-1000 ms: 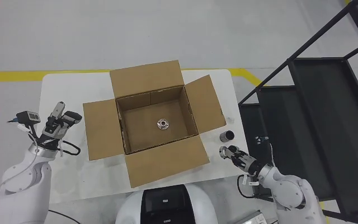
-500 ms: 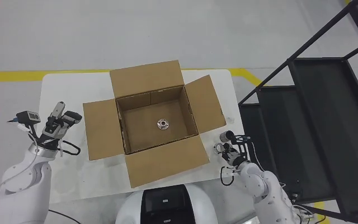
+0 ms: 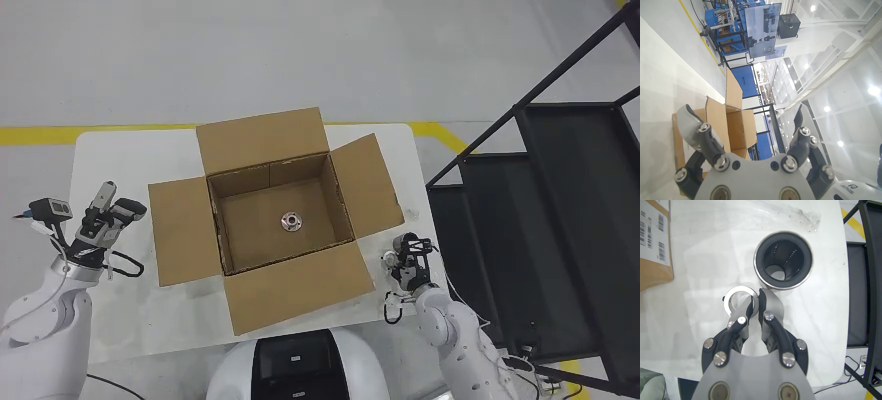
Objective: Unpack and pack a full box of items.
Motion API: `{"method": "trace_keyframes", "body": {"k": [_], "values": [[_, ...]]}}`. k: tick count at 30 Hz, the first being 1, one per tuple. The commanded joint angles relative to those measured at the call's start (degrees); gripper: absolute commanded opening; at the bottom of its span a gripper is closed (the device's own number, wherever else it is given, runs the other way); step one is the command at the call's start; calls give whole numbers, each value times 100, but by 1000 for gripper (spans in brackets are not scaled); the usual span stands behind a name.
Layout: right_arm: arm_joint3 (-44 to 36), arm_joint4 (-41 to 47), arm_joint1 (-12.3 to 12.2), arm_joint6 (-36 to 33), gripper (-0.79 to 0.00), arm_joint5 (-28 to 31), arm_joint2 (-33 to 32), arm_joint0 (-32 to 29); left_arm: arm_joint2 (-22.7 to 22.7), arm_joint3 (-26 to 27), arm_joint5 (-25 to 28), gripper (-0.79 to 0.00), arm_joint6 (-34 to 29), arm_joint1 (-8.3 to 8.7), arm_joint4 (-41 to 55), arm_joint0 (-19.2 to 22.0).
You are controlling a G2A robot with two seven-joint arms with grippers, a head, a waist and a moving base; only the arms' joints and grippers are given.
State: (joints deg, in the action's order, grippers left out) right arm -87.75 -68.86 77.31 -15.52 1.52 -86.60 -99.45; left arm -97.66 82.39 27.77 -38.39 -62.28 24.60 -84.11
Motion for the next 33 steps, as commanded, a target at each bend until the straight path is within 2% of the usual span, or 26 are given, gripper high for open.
{"method": "trace_keyframes", "body": {"k": [1,2,3,7,11,18,20,28,33], "values": [[-28,-61,-2,-20,-413,-80,27,-8,0,0,0,0,0,0,0,0],[-43,-99,-3,-36,-212,-115,41,-15,0,0,0,0,0,0,0,0],[-48,-128,-4,-58,-129,-144,57,-26,0,0,0,0,0,0,0,0],[-38,-112,-8,-101,-108,-155,93,-38,0,0,0,0,0,0,0,0],[-237,66,-19,-128,0,-105,38,-186,0,0,0,0,0,0,0,0],[-1303,825,-91,-189,0,206,-640,-943,0,0,0,0,0,0,0,0],[-1609,1255,-107,-210,0,460,-853,-1156,0,0,0,0,0,0,0,0],[-2709,3284,-215,-432,0,2568,-1736,-1943,0,0,0,0,0,0,0,0],[-3270,3889,-286,-866,0,3320,-1871,-2070,0,0,0,0,0,0,0,0]]}}
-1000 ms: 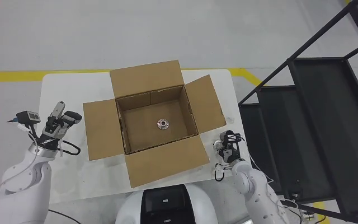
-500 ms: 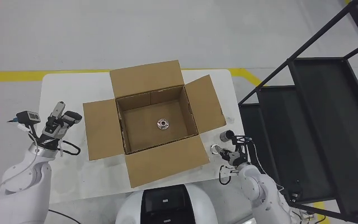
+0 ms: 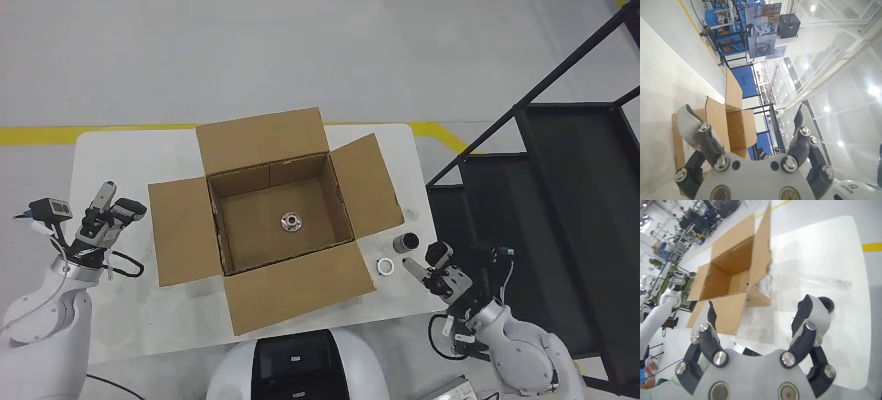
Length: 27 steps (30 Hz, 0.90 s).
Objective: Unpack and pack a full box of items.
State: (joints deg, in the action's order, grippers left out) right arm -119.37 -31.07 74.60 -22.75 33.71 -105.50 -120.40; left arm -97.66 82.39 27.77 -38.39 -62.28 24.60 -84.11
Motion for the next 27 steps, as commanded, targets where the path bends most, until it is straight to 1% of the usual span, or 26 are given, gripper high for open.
{"method": "trace_keyframes", "body": {"k": [1,3,5,8,10,13,18,22,25,27], "values": [[-203,155,-31,-290,0,138,58,80,0,0,0,0,0,0,0,0],[-348,263,-59,-591,0,153,221,260,0,0,0,0,0,0,0,0],[-434,332,-78,-819,0,-4,441,500,0,0,0,0,0,0,0,0],[-438,239,-98,-1275,0,-335,995,975,0,0,0,0,0,0,0,0],[-284,101,-95,-1457,0,-613,1422,1364,0,0,0,0,0,0,0,0],[60,-385,-73,-1596,0,-1063,2076,1998,0,0,0,0,0,0,0,0],[539,-1748,-5,-1696,0,-2147,3056,2910,0,0,0,0,0,0,0,0],[911,-2804,55,-1952,0,-2853,3772,3445,0,0,0,0,0,0,0,0],[1166,-3294,110,-2021,0,-3313,4146,3775,0,0,0,0,0,0,0,0],[1332,-3376,152,-2017,0,-3533,4325,3984,0,0,0,0,0,0,0,0]]}}
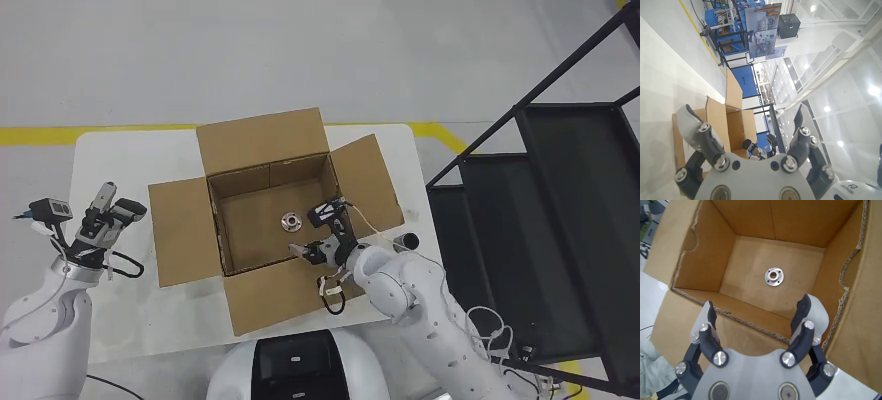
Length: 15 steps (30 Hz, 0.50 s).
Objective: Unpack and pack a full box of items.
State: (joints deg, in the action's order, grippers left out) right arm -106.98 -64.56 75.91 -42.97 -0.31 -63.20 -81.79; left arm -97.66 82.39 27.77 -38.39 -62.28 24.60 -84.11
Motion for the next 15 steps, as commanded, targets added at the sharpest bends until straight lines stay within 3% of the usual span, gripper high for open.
{"method": "trace_keyframes", "body": {"k": [1,11,15], "values": [[167,-29,43,-5,0,-203,171,236,0,0,0,0,0,0,0,0],[1202,92,272,-620,0,-627,879,1398,0,0,0,0,0,0,0,0],[1270,152,287,-589,0,-598,903,1457,0,0,0,0,0,0,0,0]]}}
